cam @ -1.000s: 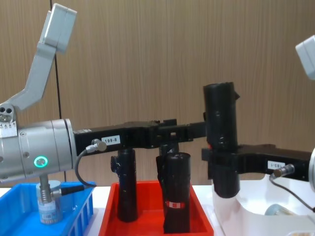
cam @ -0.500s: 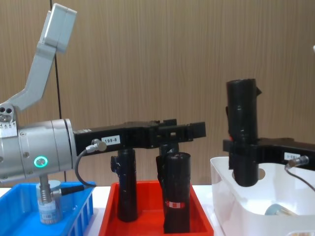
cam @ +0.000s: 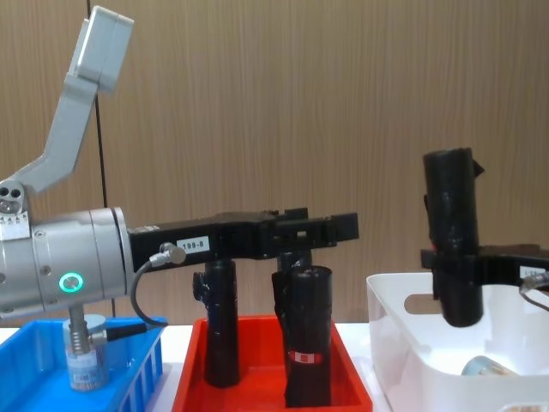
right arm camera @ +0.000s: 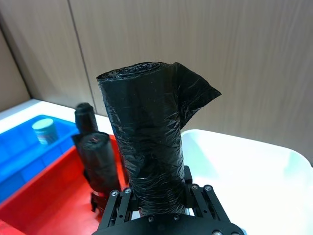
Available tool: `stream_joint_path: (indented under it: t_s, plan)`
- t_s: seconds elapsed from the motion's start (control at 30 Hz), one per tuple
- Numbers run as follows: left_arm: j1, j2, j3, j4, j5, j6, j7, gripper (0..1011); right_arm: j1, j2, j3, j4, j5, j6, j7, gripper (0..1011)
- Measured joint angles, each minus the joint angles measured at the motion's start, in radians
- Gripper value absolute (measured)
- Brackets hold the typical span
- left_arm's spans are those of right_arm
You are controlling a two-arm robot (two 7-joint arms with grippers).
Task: Pick the cotton swabs from the blue box and place them into the white box.
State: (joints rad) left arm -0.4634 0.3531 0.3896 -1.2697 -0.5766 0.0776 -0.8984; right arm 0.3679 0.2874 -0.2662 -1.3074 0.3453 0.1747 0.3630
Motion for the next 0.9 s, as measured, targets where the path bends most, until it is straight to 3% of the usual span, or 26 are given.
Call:
stream_joint_path:
  t_s: [0.5, 0.6, 0.9]
  plan:
    - [0.000, 0.000, 0.000, 0.000, 0.000, 0.000, 0.000, 1004, 0.029, 0.006, 0.008, 0.036, -0.052, 0.098, -0.026, 482]
    - [0.000, 0.000, 0.000, 0.000, 0.000, 0.000, 0.000, 1004, 0.030, 0.008, 0.008, 0.037, -0.059, 0.111, -0.027, 532]
    - [0.000, 0.000, 0.000, 0.000, 0.000, 0.000, 0.000, 1004, 0.027, 0.013, 0.009, 0.022, -0.068, 0.134, -0.023, 813]
